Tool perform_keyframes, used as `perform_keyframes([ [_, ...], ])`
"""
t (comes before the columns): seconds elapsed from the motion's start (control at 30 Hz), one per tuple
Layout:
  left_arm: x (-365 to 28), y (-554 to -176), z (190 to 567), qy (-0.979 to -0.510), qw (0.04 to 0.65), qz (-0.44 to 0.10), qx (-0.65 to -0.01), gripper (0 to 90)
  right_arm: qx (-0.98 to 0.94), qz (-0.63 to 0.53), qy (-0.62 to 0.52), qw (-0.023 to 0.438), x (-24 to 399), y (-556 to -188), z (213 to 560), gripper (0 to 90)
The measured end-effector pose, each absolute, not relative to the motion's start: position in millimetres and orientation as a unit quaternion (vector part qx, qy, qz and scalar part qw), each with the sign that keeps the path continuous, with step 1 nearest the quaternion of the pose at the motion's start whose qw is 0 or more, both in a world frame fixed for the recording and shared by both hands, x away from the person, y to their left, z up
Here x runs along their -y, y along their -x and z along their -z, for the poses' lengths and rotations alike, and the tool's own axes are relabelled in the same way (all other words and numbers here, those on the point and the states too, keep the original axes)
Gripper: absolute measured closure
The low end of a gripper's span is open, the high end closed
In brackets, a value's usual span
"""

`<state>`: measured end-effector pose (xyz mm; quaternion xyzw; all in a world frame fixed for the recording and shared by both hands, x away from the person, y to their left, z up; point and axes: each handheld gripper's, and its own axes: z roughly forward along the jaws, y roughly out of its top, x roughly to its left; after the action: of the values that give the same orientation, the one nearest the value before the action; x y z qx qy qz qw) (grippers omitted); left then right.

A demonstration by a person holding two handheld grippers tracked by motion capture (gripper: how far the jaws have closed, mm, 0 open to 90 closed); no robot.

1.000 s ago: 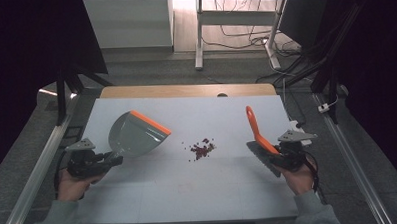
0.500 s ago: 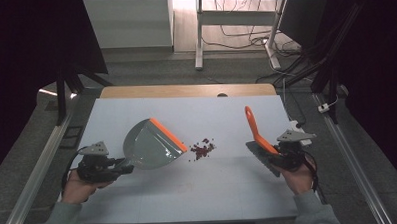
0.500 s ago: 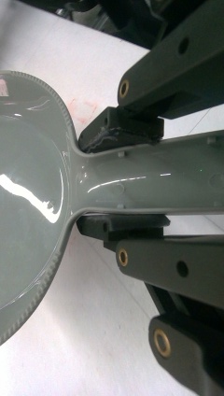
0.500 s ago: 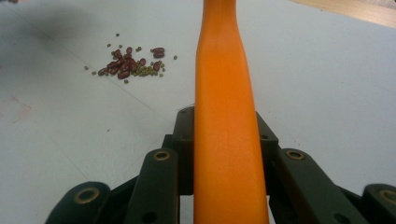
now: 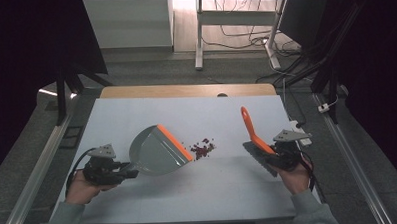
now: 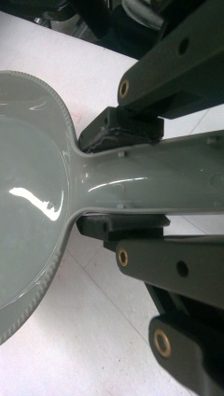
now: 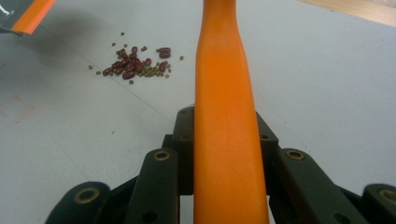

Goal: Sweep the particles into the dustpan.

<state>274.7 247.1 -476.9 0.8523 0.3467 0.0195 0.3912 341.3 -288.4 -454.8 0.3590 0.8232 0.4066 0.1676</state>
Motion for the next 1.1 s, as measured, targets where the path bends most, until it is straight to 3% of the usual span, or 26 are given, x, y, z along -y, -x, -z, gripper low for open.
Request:
perform_keyframes([
  [1.1, -248.9, -283.3, 492.2, -0.879, 0.356, 0.018, -0.316, 61.6, -0.832, -0.405, -0.344, 0.16, 243.7, -380.7, 454.6, 70.9],
])
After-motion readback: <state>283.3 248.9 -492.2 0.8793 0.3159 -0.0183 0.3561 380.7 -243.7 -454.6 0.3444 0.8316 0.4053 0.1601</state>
